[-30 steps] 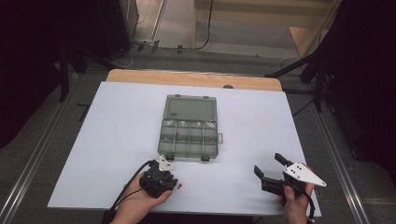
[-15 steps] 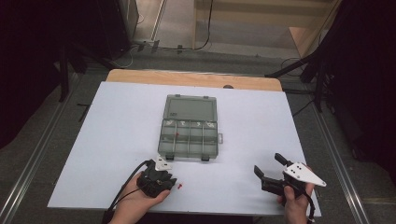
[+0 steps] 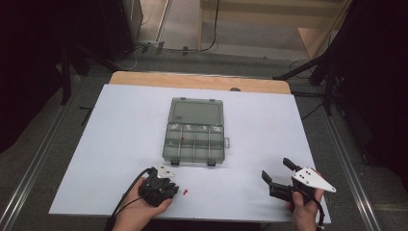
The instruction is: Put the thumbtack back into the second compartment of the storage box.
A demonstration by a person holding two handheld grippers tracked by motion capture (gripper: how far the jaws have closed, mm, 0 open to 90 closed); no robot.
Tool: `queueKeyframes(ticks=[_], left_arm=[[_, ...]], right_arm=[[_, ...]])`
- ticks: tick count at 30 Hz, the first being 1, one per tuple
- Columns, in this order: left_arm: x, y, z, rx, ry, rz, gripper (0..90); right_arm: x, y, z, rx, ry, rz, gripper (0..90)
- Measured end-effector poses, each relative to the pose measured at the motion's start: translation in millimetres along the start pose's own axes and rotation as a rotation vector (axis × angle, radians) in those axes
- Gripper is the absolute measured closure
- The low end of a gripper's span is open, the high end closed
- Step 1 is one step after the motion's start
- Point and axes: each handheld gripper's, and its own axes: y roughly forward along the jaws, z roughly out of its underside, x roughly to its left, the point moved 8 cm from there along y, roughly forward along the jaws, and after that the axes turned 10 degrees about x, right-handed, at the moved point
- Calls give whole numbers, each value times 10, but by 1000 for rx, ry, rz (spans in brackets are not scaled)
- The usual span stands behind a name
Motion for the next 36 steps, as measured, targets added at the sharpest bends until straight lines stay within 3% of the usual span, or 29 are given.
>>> queueKeyframes(ticks=[3, 7, 17, 36], left_arm=[[7, 3, 2, 3, 8, 10, 814], [0, 4, 8, -7, 19, -14, 835], [26, -7, -2, -2, 16, 22, 853], [110, -127, -252, -37, 22, 39, 853]], right_arm=[[1, 1, 2, 2, -2, 0, 95], [-1, 5, 2, 2, -4, 2, 96], [6, 0, -1, 1, 1, 1, 97], [4, 11, 1, 0, -6, -2, 97]])
